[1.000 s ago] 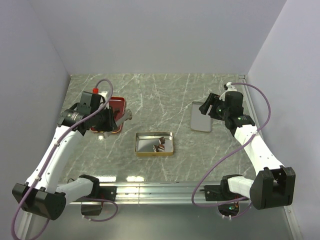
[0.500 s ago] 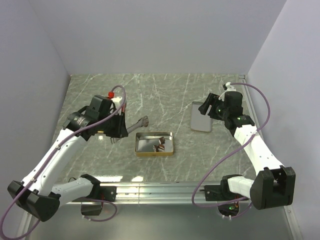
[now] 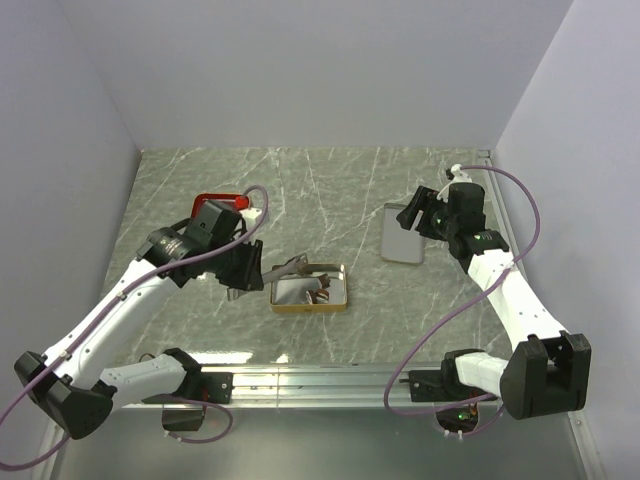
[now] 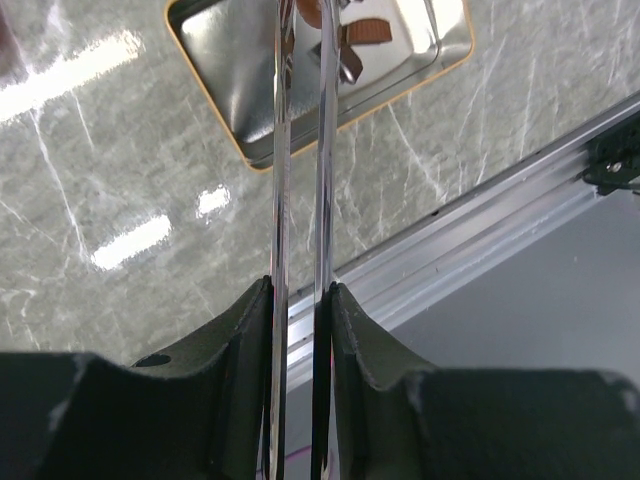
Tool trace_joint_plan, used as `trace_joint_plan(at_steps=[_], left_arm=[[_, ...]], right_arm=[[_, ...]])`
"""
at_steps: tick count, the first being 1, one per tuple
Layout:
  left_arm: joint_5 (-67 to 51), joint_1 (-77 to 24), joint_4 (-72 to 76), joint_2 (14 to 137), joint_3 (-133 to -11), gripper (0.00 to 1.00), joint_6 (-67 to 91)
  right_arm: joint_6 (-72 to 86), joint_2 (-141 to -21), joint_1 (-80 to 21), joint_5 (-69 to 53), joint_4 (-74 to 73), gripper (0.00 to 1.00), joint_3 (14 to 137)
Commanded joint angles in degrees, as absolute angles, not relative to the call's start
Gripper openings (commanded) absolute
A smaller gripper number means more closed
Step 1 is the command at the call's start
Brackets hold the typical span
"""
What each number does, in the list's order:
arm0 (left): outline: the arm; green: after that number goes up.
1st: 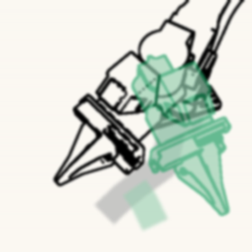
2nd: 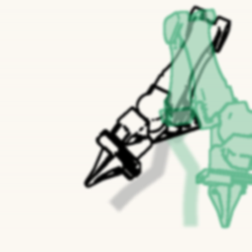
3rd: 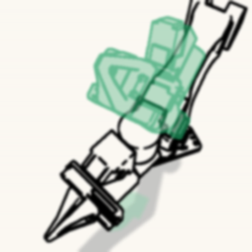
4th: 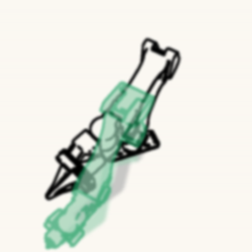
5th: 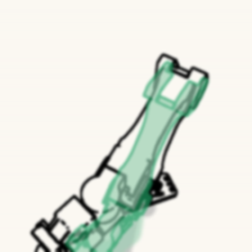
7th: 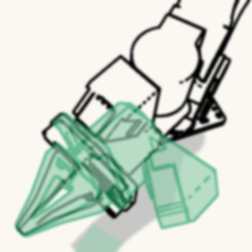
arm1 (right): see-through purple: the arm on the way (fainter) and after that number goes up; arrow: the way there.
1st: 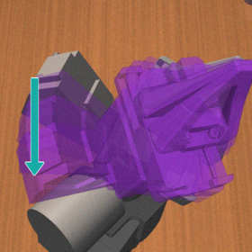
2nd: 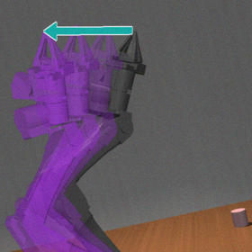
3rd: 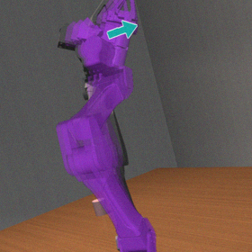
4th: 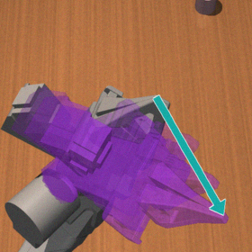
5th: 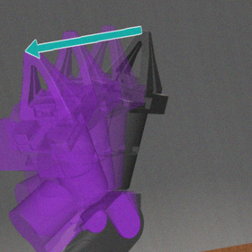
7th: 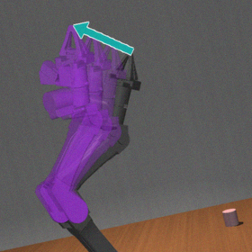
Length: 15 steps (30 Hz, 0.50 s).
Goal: Pack the chocolate
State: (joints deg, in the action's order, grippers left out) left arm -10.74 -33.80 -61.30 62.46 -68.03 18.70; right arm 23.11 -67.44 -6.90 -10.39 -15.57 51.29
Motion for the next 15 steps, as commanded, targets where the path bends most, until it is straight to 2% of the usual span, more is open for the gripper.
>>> trace_joint_plan(at_steps=[1, 9, 15], left_arm=[[-11.5, -34.5, -62.0, 61.9, -67.6, 0.28, 17.8], [-10.7, -36.2, -61.3, 62.7, -67.1, 0.38, 18.5], [-10.2, -36.6, -61.3, 62.8, -66.7, 0.41, 18.6]], right_arm=[[23.2, -67.4, -7.3, -9.8, -14.1, 0.77, 51.5], [23.1, -67.4, -7.2, -9.8, -14.2, 0.77, 51.6], [23.1, -67.4, -7.3, -9.8, -14.2, 0.77, 51.6]])
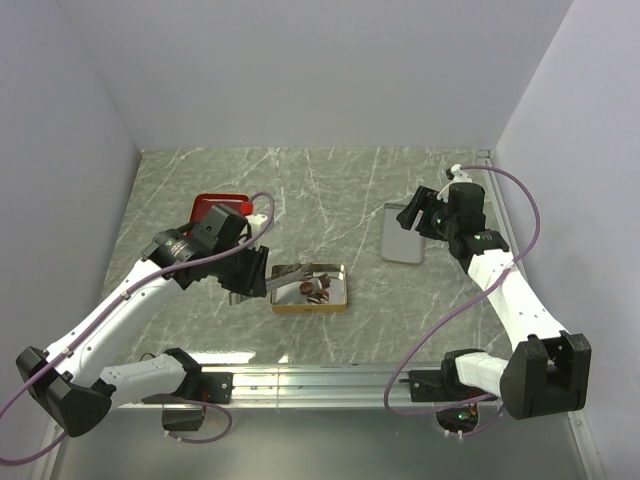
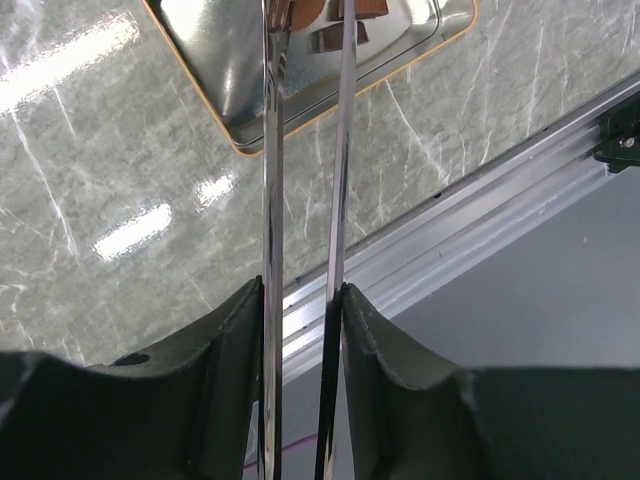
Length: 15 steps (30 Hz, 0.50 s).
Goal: Pack the chocolate
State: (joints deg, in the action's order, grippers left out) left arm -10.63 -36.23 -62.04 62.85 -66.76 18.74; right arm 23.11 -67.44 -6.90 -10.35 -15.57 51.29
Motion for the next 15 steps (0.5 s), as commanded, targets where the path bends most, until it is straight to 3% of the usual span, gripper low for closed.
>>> trace_joint_plan(at_steps=[1, 15], left_arm=[[-10.3, -36.6, -61.2, 62.8, -66.6, 0.41, 18.6], [-2.9, -36.6, -60.9, 64.1, -70.0, 0.36, 20.1]], right_arm=[[23.1, -67.4, -7.3, -9.8, -14.2, 0.77, 51.6], [23.3, -68.2, -7.3, -10.5, -13.8, 0.77, 51.4]])
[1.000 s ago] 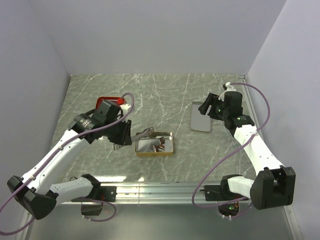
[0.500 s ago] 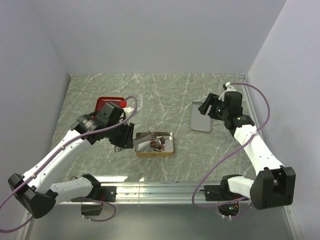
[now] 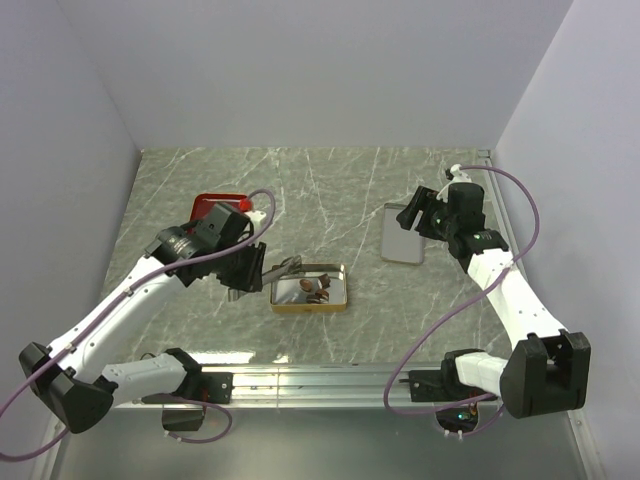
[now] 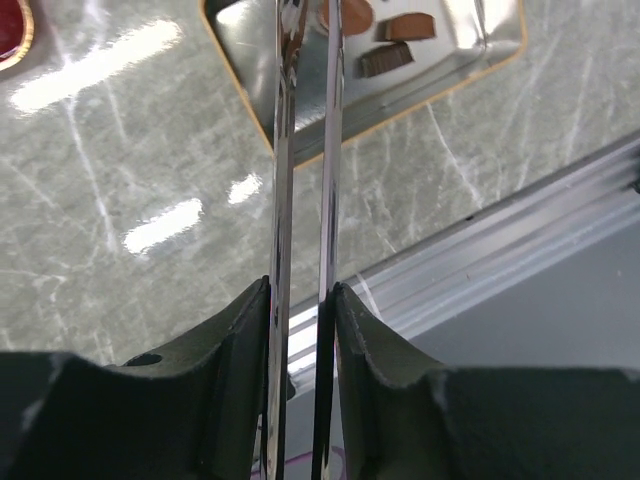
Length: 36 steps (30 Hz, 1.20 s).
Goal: Pack the chocolate
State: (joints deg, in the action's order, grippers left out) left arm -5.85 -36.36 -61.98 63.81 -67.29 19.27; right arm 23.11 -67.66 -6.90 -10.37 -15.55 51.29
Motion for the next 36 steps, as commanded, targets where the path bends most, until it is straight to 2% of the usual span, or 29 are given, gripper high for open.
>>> trace_joint_plan(at_steps=[1, 7, 20, 29, 36], left_arm=[[-2.5, -36.6, -60.7, 64.3, -70.3, 0.36, 20.5], [-0.2, -34.6, -57.8, 66.6, -71.9, 0.36, 21.9], [10.6, -18.0, -56.3, 69.9, -75.7, 0.38, 23.9], [18.2, -16.2, -59.3, 71.9, -75.5, 0.39, 25.0], [18.6, -15.9, -59.2, 69.8, -72.7, 0.39, 25.7]], right_arm=[[23.2, -68.3, -7.4, -10.5, -13.8, 0.77, 51.6], [23.2, -68.2, -7.5, -10.5, -14.1, 0.77, 51.8], [22.9, -66.2, -7.6, -9.9, -14.4, 0.77, 51.1], [22.8, -65.0, -7.7, -9.7, -14.4, 0.77, 50.3], [23.0, -64.9, -7.6, -10.1, -14.4, 0.77, 49.6]])
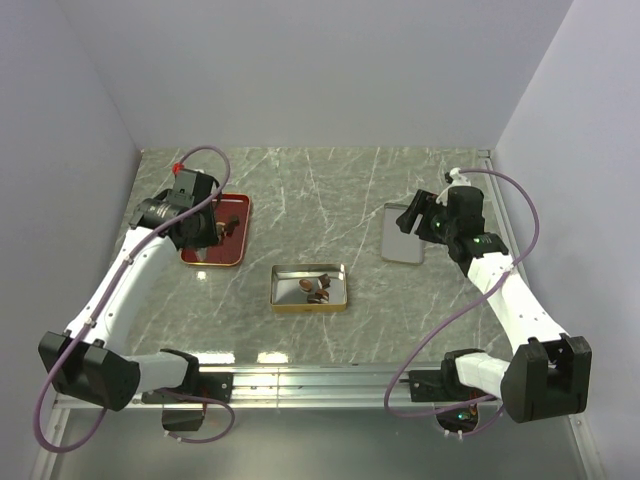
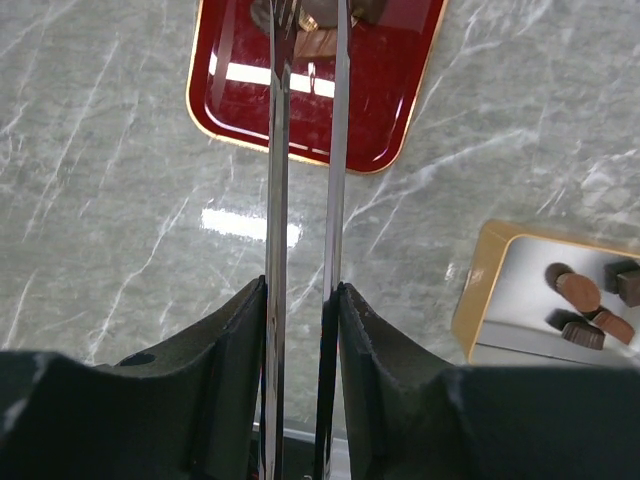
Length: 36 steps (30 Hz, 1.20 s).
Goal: Pack the chocolate
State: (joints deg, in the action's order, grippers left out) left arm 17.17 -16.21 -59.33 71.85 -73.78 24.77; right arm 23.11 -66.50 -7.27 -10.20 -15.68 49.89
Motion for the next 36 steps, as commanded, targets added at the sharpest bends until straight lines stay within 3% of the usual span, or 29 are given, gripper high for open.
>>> trace_joint_plan(at_steps=[1, 36], left_arm=[[18.3, -15.9, -59.2, 69.8, -72.3, 0.38, 25.8], [16.3, -15.9, -55.8, 72.6, -65.9, 0.45, 25.1]], right_arm=[[23.0, -64.9, -7.6, -10.2, -14.4, 0.77, 49.7], [22.9, -65.5, -7.6, -9.1, -14.3, 0.77, 49.3]])
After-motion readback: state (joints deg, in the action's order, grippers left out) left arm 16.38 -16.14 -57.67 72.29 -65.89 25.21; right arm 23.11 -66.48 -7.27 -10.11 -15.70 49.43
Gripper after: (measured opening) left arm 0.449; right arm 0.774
